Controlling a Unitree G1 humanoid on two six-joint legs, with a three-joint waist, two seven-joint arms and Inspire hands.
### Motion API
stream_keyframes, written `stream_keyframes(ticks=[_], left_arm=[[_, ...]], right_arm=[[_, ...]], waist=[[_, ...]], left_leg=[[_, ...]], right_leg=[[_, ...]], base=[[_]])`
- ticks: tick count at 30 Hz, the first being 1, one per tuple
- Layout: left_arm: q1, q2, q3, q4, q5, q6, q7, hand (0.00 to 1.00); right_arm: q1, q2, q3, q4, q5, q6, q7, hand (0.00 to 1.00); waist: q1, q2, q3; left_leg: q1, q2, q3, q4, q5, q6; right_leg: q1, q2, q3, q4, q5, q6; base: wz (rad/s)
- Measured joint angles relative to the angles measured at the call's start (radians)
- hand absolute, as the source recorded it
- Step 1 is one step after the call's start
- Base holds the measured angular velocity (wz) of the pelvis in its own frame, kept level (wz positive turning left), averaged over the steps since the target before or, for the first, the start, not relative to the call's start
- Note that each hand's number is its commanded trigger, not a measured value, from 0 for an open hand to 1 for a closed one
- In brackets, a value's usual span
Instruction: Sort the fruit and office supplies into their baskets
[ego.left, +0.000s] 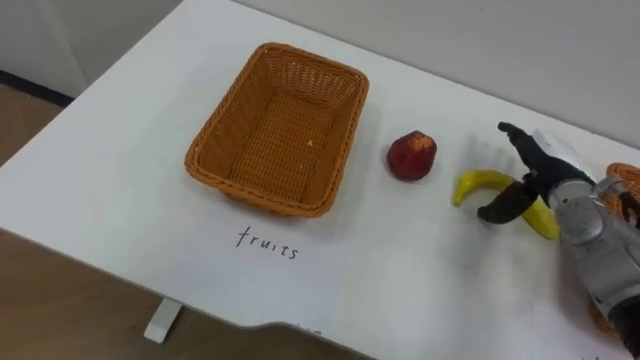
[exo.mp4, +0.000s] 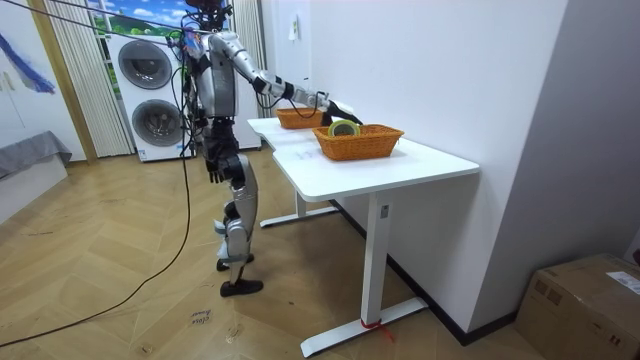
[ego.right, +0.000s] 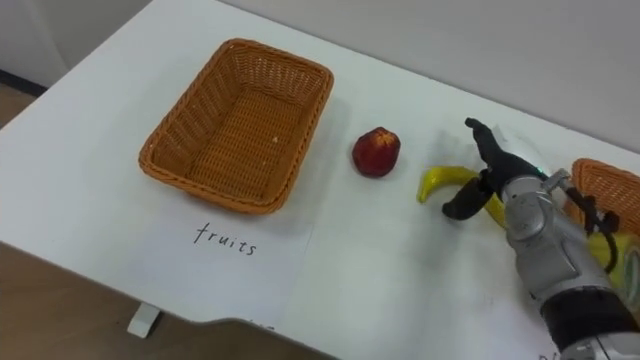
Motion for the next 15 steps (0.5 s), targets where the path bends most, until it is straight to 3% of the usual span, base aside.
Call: stream_keyframes(ticks=[4,15], left_arm=[[-0.014,0.011,-0.034,0.000,0.001,0.000,0.001,0.00],[-0.035,0.016,-0.036,0.015,0.001,0.000,-0.008,0.00]], right_arm=[[-0.031,0.000,0.026,0.040,-0.001,0.000,-0.001,0.00],[-0.081,-0.015,0.033,0.156,0.007,-0.010,0.028,0.00]], waist=[[0.000,-0.001,0.0005],[0.019,-0.001,0.0012]], left_leg=[[-0.012,0.000,-0.003,0.007,0.000,0.000],[-0.020,0.002,-0.004,0.014,0.001,-0.001]], right_leg=[[-0.004,0.000,-0.008,0.000,0.000,0.000],[-0.012,0.002,-0.013,0.000,0.003,-0.004]], base=[[0.07],[0.00]])
